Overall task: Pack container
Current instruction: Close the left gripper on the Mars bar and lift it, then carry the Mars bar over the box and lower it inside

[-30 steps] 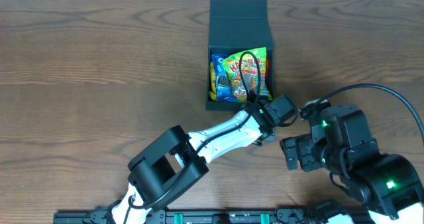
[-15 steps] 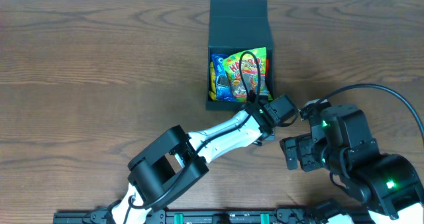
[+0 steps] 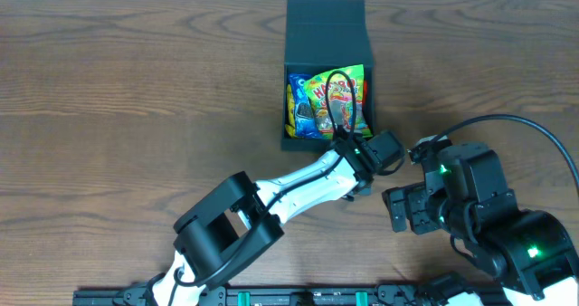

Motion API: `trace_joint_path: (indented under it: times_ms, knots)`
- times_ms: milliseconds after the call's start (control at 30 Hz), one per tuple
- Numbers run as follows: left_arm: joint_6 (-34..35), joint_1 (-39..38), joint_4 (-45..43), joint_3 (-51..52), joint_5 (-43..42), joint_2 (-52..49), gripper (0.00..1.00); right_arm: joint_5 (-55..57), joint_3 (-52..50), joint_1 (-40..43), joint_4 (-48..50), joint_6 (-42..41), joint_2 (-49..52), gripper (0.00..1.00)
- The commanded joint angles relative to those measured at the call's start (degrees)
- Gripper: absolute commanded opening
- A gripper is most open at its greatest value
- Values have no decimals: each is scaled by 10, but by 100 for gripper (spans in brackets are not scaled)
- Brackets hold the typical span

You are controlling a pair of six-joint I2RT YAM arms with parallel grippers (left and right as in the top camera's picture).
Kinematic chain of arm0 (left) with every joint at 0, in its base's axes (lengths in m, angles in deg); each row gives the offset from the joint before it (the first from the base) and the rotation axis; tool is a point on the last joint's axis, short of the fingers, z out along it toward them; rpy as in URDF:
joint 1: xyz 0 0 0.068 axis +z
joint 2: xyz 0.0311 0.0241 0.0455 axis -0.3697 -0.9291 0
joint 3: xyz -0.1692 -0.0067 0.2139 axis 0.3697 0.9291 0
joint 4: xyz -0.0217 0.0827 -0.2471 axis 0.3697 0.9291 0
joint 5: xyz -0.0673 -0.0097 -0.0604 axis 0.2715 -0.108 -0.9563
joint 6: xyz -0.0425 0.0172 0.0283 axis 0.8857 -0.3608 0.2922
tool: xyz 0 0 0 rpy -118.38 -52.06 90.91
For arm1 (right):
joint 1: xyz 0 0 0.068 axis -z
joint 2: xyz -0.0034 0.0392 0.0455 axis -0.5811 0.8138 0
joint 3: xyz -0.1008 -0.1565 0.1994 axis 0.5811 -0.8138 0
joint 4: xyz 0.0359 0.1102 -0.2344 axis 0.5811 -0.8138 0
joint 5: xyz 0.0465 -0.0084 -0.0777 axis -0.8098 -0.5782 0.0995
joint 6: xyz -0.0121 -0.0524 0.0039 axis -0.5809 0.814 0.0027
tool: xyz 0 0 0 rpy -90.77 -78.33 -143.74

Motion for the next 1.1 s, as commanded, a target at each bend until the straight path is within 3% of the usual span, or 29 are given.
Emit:
trace_joint_path:
  times_ms: [0,300,567,1067]
  knots:
    - [-2,0,19,-7,21,43,5,-2,0,-8,1,-2,-3,99]
    - [-14,1,93,-7,58,142,6,-2,0,-8,1,-2,-3,99]
    - [-26,12,107,-7,90,201,6,-2,1,-8,0,-2,-3,99]
    - [-87,123,-83,-8,63,186,5,-2,1,-8,2,-1,-3,99]
